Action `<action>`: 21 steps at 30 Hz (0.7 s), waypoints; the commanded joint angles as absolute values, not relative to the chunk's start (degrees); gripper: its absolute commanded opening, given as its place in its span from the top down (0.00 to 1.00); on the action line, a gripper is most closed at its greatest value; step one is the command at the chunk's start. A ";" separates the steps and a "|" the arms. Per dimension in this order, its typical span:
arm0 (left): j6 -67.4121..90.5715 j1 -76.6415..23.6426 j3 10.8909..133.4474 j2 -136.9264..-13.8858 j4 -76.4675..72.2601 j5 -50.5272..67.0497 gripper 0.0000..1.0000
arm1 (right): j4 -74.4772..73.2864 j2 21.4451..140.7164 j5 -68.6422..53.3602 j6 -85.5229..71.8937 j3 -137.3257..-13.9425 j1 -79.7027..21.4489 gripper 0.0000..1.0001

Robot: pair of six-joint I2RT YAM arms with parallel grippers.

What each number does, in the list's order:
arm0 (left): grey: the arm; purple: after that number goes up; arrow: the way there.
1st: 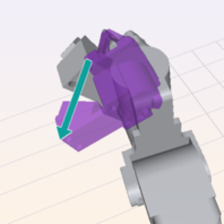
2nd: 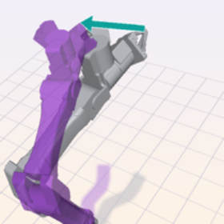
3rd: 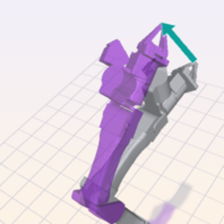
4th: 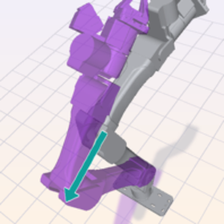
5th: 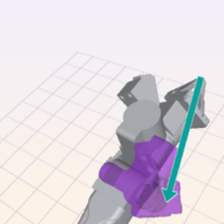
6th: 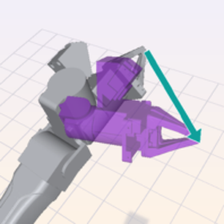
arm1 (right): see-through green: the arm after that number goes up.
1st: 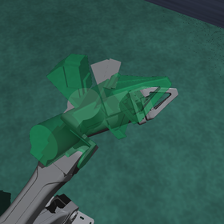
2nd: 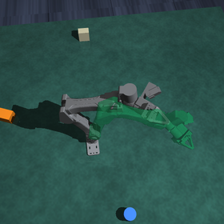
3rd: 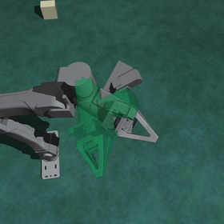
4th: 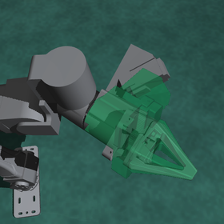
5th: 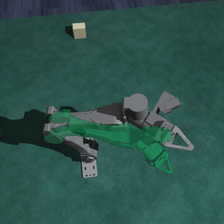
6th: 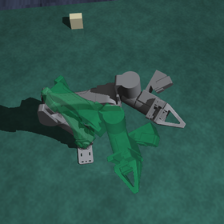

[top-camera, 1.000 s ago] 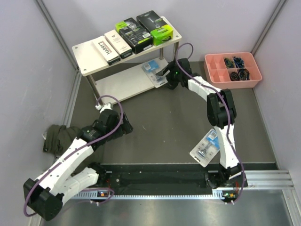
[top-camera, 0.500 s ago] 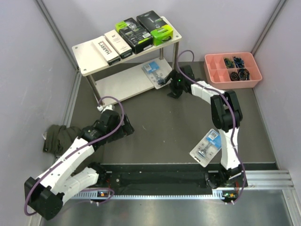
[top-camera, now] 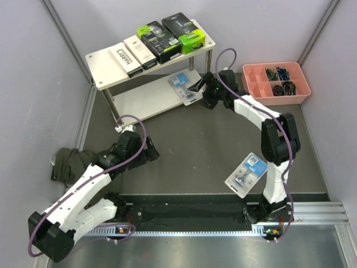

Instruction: Place and organize the shaving razors onto the shelf

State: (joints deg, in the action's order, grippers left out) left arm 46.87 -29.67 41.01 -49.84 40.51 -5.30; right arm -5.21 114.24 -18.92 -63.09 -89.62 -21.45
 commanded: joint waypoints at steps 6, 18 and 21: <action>44.74 -29.53 41.84 -49.22 35.96 -0.63 0.01 | -10.71 100.29 -17.23 -55.20 -83.94 -21.09 0.01; 36.48 -30.23 46.14 -55.01 21.28 13.62 0.01 | -16.79 87.55 -16.08 -49.31 -75.24 -20.74 0.01; 35.69 -31.55 48.07 -58.79 18.90 15.03 0.01 | -17.14 83.86 -17.22 -49.22 -71.20 -19.34 0.01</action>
State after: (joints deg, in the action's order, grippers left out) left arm 38.87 -30.15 43.90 -55.09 26.39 10.72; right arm -15.62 89.25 -17.08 -51.37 -74.70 -21.21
